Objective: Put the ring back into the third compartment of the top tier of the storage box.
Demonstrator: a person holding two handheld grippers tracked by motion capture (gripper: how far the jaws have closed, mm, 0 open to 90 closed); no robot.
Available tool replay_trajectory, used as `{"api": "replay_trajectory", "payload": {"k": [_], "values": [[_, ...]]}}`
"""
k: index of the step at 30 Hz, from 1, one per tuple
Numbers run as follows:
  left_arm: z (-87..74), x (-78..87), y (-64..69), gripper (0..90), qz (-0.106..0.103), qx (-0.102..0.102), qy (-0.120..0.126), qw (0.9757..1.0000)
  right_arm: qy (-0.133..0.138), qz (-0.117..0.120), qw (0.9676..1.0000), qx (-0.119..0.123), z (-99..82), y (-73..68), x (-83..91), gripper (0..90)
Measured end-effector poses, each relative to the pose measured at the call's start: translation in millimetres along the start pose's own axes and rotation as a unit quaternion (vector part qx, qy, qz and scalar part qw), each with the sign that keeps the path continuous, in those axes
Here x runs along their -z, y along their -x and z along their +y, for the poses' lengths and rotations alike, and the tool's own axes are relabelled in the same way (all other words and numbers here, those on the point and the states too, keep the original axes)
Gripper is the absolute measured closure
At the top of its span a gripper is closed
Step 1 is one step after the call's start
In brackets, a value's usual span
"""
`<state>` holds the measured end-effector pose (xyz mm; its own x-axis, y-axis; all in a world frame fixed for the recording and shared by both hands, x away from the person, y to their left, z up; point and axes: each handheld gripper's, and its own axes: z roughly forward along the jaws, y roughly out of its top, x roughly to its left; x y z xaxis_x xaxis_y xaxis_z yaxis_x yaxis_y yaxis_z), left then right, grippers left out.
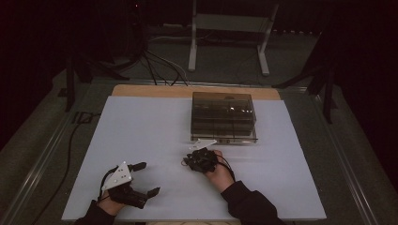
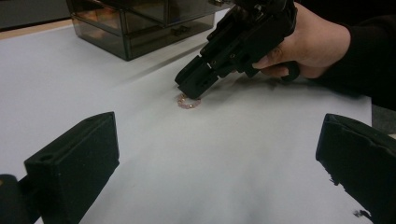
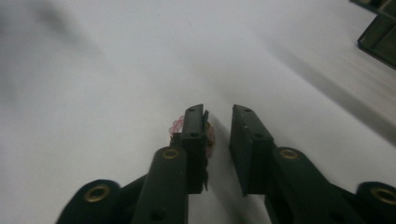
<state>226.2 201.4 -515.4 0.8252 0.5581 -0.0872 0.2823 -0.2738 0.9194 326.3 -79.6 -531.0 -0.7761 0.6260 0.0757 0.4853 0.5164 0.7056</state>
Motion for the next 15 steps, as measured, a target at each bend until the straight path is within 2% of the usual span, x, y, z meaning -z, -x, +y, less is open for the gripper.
{"api": "replay_trajectory", "payload": {"k": [3,9,12,15], "values": [[0.0,-0.3,0.0,0.6,0.000,-0.001,-0.001,1.0000,-0.001,-0.007,1.0000,0.005,0.2,-1.9,-0.8,79.1],[-0.1,-0.5,0.0,0.6,0.001,-0.001,-0.002,1.0000,-0.004,-0.019,0.9991,0.037,-0.3,-8.2,-1.2,86.0],[-0.2,-0.7,0.2,0.6,0.002,-0.001,-0.002,1.0000,-0.004,-0.021,0.9993,0.032,0.3,-8.5,-1.3,86.6],[-0.2,-0.4,0.0,0.6,0.002,-0.001,-0.002,1.0000,-0.002,-0.015,0.9998,0.011,0.3,-6.6,-1.0,87.0]]}}
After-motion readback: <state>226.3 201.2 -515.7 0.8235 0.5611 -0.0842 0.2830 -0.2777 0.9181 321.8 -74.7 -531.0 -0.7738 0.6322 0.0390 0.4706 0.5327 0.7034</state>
